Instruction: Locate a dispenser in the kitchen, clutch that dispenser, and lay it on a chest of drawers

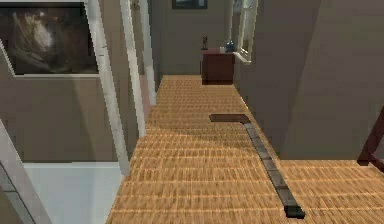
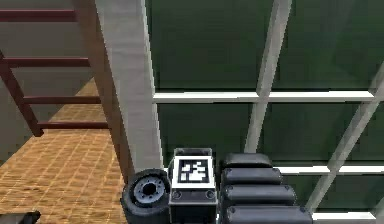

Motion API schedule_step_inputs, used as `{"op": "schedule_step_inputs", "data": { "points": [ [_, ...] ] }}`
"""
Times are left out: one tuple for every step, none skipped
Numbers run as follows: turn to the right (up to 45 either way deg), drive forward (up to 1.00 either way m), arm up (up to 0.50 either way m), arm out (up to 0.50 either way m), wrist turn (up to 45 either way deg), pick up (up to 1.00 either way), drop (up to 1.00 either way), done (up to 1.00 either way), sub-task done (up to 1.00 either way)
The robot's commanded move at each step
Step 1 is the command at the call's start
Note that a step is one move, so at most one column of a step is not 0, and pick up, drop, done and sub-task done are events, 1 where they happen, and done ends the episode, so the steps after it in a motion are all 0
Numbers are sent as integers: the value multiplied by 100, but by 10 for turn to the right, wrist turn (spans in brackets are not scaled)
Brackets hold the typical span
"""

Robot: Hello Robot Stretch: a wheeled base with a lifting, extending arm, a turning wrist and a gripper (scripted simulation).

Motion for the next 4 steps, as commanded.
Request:
{"op": "schedule_step_inputs", "data": {
  "points": [
    [0,30,0,0,0,0,0,0,0],
    [-60,0,0,0,0,0,0,0,0],
    [0,100,0,0,0,0,0,0,0],
    [-30,0,0,0,0,0,0,0,0]
  ]
}}
